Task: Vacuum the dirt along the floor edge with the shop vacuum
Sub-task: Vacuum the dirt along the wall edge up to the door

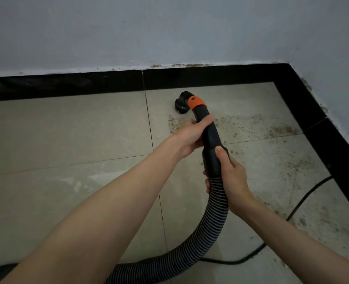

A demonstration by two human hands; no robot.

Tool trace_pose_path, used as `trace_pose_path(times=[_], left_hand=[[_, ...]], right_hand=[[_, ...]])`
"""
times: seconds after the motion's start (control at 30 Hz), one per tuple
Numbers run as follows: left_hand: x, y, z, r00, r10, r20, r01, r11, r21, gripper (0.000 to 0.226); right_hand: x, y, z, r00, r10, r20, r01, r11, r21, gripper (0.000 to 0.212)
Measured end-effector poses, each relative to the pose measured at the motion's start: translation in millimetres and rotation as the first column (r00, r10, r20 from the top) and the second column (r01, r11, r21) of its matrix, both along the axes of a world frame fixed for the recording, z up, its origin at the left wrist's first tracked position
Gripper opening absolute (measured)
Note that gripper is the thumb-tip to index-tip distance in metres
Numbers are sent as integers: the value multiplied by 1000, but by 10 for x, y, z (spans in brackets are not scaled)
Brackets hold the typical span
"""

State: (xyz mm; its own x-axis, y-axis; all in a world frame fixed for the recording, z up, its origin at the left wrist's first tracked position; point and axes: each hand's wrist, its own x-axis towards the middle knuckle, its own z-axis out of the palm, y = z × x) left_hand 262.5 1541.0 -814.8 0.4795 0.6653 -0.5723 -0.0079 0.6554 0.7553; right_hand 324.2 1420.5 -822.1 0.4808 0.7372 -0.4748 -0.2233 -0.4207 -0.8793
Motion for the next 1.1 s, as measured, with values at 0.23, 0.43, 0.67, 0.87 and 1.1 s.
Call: trace_pose_path(times=[0.23, 0.43, 0.67, 0.87, 1.1], left_hand=[[-60, -82, -55, 999, 14, -47, -13, 1000, 17, 40], [-105, 5, 31, 962, 166, -217, -170, 985, 2, 35], [-322, 79, 18, 911, 67, -406, -71, 997, 7, 46], [-523, -45, -26, 921, 61, -384, -44, 998, 54, 38], [-782, -254, -186, 954, 61, -292, -64, 998, -2, 45]], right_hand=[[48, -145, 34, 997, 81, -14, -82, 997, -12, 47], [-77, -120, 16, 982, 175, 75, -175, 985, -4, 30], [-83, -290, 7, 908, 401, 119, -398, 916, -49, 23], [-50, -272, 40, 831, 554, -46, -556, 827, -82, 38], [-218, 4, 33, 717, 696, 30, -677, 706, -210, 32]])
